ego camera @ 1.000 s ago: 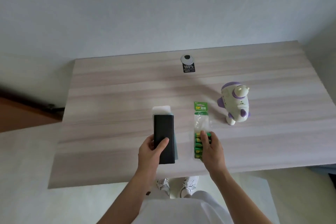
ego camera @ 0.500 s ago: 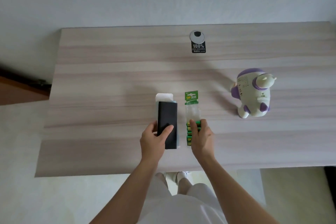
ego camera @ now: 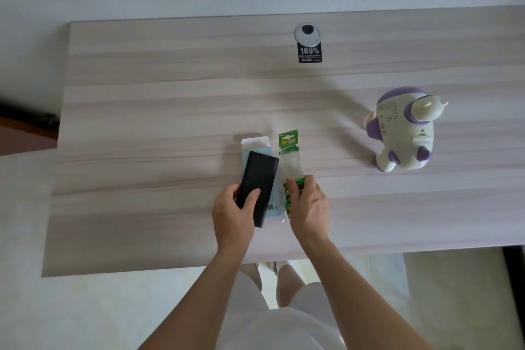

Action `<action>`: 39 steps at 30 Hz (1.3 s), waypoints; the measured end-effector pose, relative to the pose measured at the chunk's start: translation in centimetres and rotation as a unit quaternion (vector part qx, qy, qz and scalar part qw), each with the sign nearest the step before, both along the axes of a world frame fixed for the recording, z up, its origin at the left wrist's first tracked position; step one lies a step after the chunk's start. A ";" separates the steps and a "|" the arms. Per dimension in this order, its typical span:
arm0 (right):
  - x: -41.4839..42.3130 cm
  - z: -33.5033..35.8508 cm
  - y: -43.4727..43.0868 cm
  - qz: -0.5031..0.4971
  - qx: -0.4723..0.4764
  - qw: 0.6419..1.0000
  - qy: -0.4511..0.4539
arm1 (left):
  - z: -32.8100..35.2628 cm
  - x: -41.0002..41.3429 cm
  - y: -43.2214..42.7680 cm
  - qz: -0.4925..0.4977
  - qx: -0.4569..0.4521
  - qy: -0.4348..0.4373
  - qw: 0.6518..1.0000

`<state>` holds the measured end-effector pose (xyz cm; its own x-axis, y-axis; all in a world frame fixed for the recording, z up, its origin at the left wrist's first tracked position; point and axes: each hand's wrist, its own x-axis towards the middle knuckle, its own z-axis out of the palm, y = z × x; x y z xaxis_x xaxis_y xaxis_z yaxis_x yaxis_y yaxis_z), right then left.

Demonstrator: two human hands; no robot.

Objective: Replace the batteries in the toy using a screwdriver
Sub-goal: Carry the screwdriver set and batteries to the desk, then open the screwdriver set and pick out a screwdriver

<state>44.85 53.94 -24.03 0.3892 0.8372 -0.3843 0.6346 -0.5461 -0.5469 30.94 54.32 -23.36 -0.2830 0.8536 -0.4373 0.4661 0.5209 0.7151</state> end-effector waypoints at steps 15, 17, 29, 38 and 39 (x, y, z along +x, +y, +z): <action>0.0 -1.5 -0.5 0.009 0.108 0.992 -0.065 | 0.5 -4.2 0.8 0.165 -0.045 -0.172 0.970; -0.1 -1.8 -0.5 0.018 0.116 0.990 -0.085 | 0.4 -5.1 0.9 0.163 -0.041 -0.158 0.973; 1.0 -3.0 -0.3 -0.023 0.117 0.989 -0.091 | 0.3 -6.3 1.5 0.110 -0.041 -0.076 0.990; 2.8 1.6 0.3 -0.043 0.160 0.986 -0.006 | 4.2 -5.7 1.9 0.162 -0.066 -0.226 0.958; 2.8 2.9 0.7 -0.033 0.171 0.985 0.000 | 5.1 -5.3 2.0 0.155 -0.062 -0.238 0.957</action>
